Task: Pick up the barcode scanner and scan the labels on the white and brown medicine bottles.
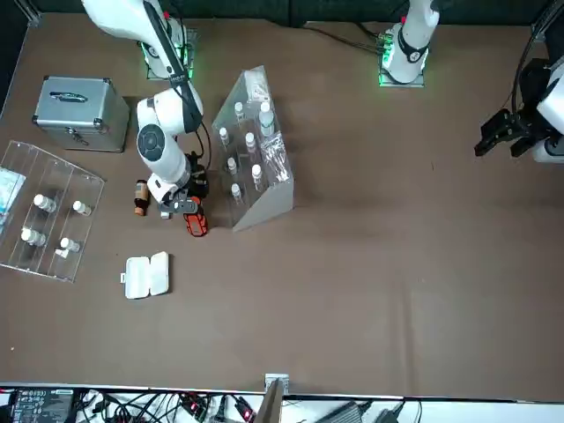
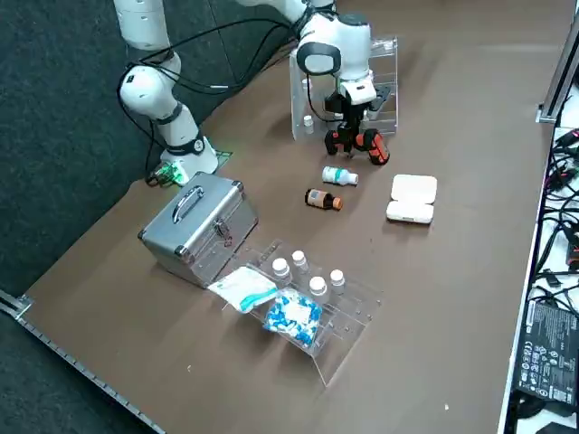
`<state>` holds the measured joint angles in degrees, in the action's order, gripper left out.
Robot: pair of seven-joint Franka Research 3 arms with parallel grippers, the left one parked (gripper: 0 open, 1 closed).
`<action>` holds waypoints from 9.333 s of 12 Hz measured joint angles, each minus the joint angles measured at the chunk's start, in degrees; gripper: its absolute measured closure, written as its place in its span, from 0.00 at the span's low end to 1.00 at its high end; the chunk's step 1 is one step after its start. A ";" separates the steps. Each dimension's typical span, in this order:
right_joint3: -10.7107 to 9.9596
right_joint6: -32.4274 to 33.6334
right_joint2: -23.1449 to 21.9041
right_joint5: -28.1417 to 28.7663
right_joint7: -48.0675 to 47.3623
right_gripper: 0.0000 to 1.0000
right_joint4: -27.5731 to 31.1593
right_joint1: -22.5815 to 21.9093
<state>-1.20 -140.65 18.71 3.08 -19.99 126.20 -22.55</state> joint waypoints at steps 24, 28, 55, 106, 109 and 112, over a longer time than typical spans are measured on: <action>-0.81 28.80 -16.34 0.04 9.52 0.57 3.37 12.46; -0.76 28.32 -17.23 0.04 9.52 0.57 4.50 12.43; -1.11 29.73 -13.92 -1.48 26.06 0.57 2.61 26.34; 1.14 0.45 -2.01 1.12 -0.09 0.00 0.07 2.85; 0.25 3.89 -4.58 0.75 1.07 0.00 -2.78 3.67; -0.36 16.66 -6.86 0.66 4.53 0.00 -9.44 5.84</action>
<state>-1.56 -123.98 11.86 3.74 -15.46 116.76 -16.71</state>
